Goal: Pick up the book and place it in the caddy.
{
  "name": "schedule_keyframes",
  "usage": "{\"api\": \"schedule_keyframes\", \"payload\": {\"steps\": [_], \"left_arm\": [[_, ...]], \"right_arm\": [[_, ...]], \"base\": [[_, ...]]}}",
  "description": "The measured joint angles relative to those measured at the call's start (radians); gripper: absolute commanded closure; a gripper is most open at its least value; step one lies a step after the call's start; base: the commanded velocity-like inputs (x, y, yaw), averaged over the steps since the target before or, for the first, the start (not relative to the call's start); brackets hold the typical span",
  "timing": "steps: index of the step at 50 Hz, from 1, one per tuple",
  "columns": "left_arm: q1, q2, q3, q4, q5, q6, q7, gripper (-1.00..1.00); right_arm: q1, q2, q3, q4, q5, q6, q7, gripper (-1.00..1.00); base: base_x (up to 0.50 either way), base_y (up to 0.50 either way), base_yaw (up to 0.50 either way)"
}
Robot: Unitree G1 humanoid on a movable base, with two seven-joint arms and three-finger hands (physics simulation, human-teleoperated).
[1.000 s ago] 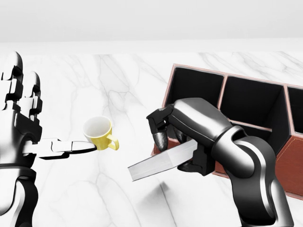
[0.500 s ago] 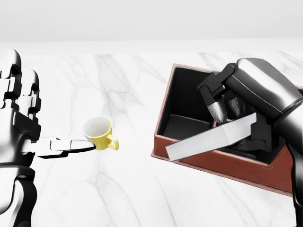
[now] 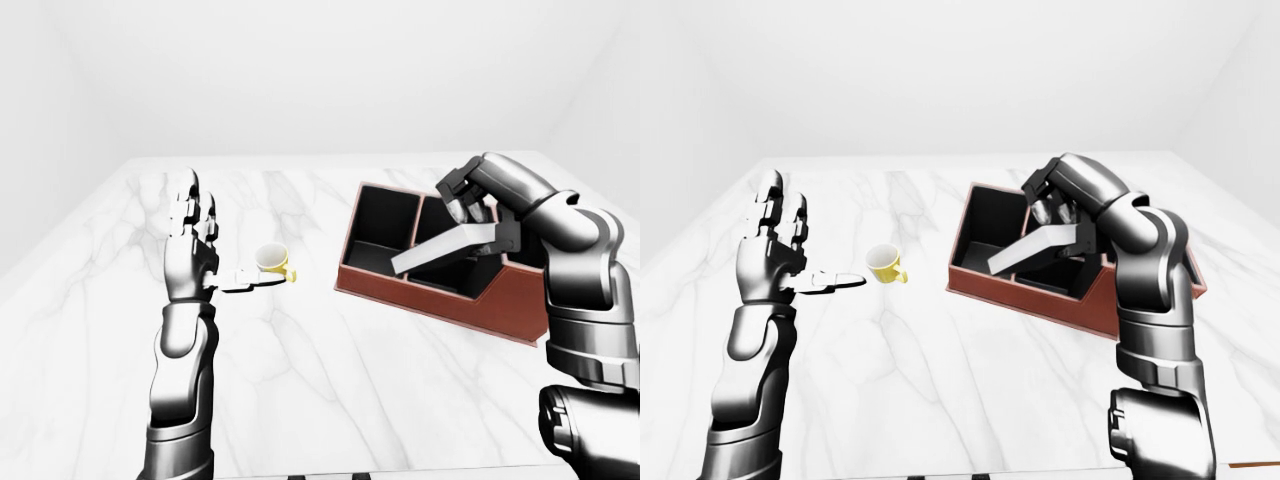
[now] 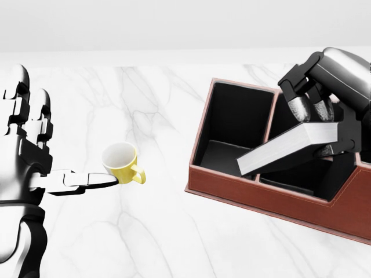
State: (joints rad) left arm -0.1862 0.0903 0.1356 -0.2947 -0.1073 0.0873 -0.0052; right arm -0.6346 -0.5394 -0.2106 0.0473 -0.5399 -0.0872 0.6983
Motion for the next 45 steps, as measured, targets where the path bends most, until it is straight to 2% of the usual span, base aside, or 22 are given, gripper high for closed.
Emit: {"api": "schedule_keyframes", "payload": {"steps": [27, 45], "left_arm": [[0.001, 0.001, 0.004, 0.001, -0.008, 0.0, 0.002, -1.0], [0.0, 0.004, 0.009, 0.021, -0.02, 0.0, -0.003, -1.0]], "right_arm": [[-0.249, -0.009, 0.079, 0.337, -0.216, 0.0, 0.0, 1.0], [-0.356, 0.006, 0.115, 0.465, -0.359, 0.0, 0.0, 1.0]], "base": [[0.0, 0.0, 0.0], [0.0, 0.0, 0.0]]}}
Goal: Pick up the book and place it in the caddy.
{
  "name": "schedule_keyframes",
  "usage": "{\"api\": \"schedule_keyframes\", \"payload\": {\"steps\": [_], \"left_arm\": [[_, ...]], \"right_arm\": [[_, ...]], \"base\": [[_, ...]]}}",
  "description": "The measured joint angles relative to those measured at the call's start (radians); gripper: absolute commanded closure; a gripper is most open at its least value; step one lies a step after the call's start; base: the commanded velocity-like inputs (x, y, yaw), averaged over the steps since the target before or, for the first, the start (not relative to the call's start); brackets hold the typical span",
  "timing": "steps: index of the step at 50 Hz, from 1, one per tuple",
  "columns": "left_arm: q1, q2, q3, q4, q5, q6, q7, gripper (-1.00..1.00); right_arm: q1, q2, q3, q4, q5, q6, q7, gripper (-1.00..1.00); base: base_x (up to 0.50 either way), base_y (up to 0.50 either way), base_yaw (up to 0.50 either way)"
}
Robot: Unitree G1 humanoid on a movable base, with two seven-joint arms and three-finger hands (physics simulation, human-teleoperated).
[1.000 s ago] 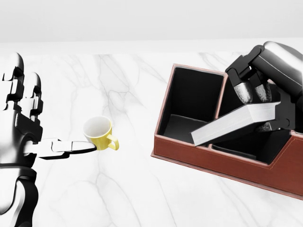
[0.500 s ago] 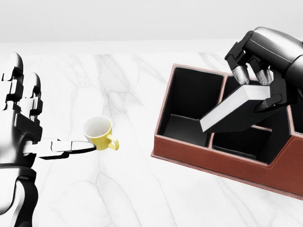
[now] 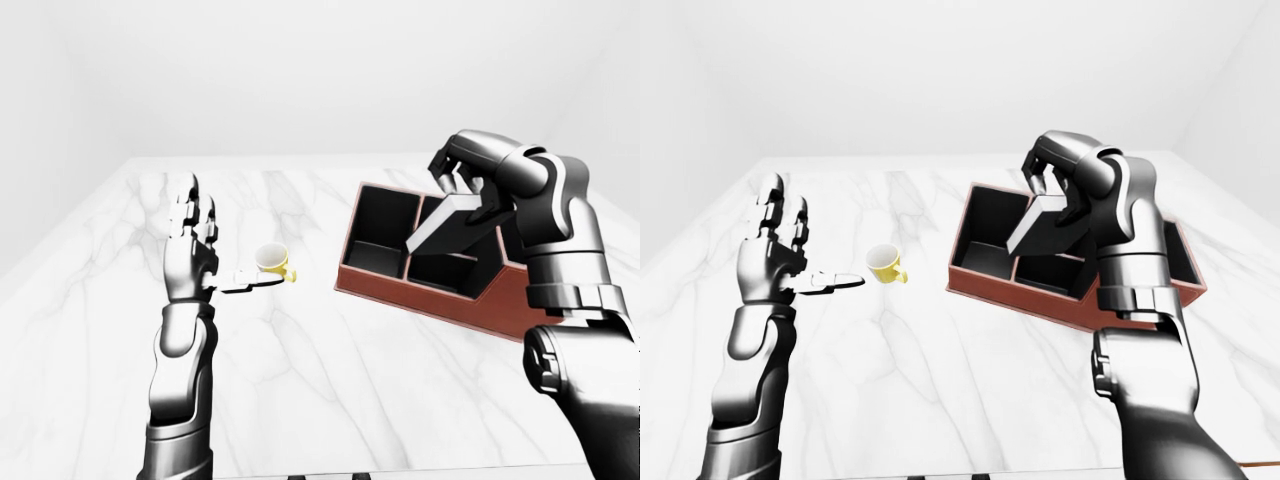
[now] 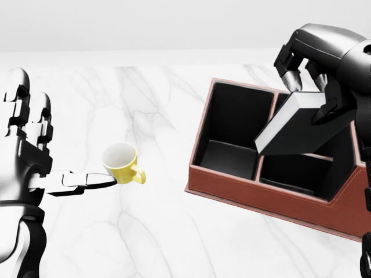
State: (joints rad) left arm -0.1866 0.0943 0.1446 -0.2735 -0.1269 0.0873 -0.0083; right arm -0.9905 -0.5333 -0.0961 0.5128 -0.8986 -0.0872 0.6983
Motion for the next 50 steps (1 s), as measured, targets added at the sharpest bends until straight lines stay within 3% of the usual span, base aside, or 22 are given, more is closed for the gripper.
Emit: {"api": "schedule_keyframes", "payload": {"steps": [9, 21, 33, 50], "left_arm": [[-0.004, 0.004, -0.001, 0.0, 0.0, 0.0, -0.007, -1.0], [-0.006, 0.006, 0.005, -0.013, -0.009, 0.0, -0.013, -1.0], [-0.001, 0.004, 0.004, -0.024, -0.016, 0.0, -0.013, -1.0], [0.012, 0.001, 0.007, -0.041, -0.026, 0.0, -0.012, -1.0]], "right_arm": [[-0.014, 0.025, 0.013, 0.014, -0.072, 0.013, 0.0, 1.0], [-0.026, 0.052, 0.026, 0.036, -0.153, 0.082, 0.0, 1.0], [-0.073, 0.07, 0.041, 0.124, -0.226, 0.171, 0.0, 1.0], [-0.147, 0.084, 0.061, 0.288, -0.285, 0.175, -0.026, 1.0]], "base": [[0.0, 0.0, 0.0], [0.0, 0.0, 0.0], [0.0, 0.0, 0.0], [0.0, 0.0, 0.0]]}}
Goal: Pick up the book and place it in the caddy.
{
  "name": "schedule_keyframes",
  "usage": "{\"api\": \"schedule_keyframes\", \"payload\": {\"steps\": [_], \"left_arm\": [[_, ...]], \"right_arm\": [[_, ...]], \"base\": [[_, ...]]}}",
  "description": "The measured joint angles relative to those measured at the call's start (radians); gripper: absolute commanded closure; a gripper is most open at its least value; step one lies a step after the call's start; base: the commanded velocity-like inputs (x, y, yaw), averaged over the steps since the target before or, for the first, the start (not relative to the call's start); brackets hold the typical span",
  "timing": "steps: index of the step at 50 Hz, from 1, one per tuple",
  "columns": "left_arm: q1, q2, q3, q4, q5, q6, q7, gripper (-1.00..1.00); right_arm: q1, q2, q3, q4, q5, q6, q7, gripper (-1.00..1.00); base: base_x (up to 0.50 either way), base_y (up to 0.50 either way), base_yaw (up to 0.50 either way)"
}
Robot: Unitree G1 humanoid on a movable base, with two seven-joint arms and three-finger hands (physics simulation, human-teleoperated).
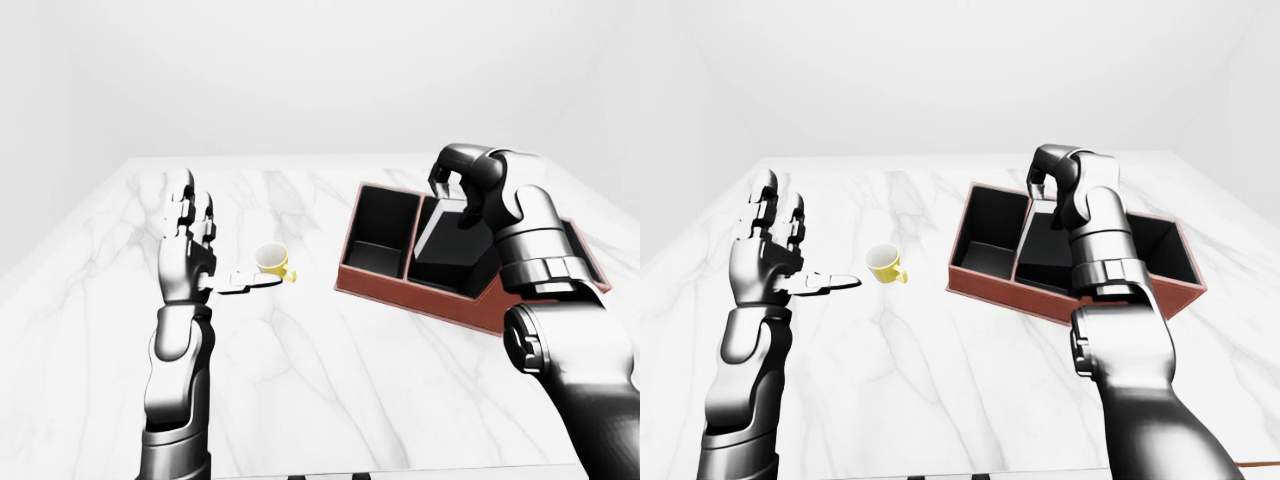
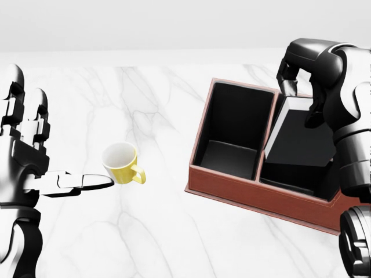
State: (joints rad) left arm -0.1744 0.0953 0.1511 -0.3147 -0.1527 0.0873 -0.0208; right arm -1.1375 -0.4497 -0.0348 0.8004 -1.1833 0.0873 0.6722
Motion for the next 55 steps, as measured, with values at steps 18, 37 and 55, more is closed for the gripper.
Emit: {"api": "schedule_keyframes", "payload": {"steps": [18, 37, 55], "left_arm": [[0.005, 0.0, 0.002, -0.003, -0.005, 0.0, 0.0, -1.0], [0.007, 0.005, 0.012, 0.003, -0.014, 0.0, -0.001, -1.0], [0.01, 0.01, 0.022, 0.002, -0.02, 0.0, 0.0, -1.0]], "right_arm": [[-0.085, 0.015, 0.022, 0.199, -0.003, 0.0, -0.127, 1.0], [-0.123, 0.017, 0.043, 0.31, -0.014, 0.0, -0.2, 1.0], [-0.125, 0.005, 0.045, 0.359, -0.031, 0.0, -0.236, 1.0]], "base": [[0.0, 0.0, 0.0], [0.0, 0.0, 0.0], [0.0, 0.0, 0.0]]}}
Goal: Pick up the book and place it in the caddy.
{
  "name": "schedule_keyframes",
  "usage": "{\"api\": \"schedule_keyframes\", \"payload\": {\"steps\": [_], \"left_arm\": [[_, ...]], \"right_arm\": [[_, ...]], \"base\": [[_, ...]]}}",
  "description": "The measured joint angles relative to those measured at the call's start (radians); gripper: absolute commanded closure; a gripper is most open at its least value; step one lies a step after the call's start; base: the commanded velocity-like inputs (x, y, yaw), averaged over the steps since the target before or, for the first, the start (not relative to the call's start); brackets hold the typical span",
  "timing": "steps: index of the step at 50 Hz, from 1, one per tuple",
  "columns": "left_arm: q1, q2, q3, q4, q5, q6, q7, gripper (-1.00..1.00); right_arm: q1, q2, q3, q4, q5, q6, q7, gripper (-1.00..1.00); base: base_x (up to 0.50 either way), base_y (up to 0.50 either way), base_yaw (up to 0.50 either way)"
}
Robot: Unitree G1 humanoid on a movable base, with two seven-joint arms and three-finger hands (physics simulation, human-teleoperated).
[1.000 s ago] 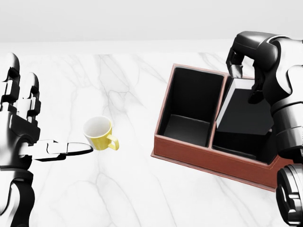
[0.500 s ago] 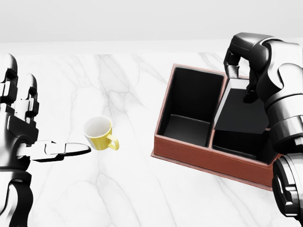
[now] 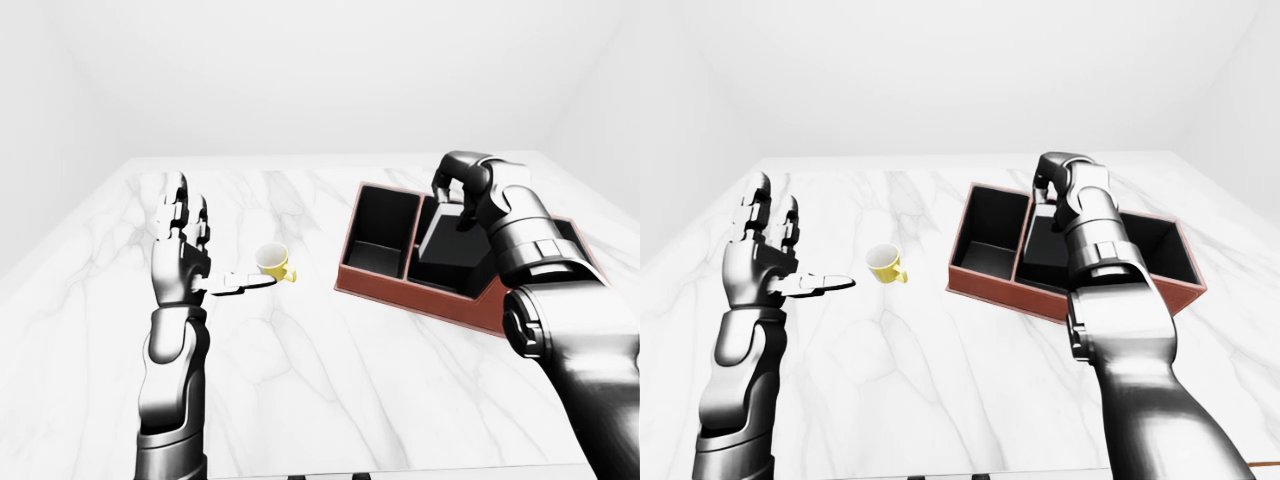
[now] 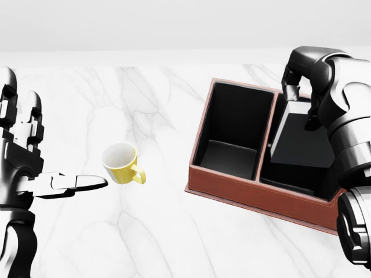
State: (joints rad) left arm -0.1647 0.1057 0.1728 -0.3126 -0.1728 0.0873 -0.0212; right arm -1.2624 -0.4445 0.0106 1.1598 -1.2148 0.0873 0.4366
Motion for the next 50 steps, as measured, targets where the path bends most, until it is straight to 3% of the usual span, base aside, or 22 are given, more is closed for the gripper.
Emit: {"api": "schedule_keyframes", "payload": {"steps": [50], "left_arm": [[0.012, -0.002, 0.0, 0.013, 0.01, 0.0, -0.002, -1.0]], "right_arm": [[-0.007, 0.022, 0.013, 0.125, 0.001, 0.0, -0.154, 1.0]], "base": [[0.0, 0.0, 0.0]]}}
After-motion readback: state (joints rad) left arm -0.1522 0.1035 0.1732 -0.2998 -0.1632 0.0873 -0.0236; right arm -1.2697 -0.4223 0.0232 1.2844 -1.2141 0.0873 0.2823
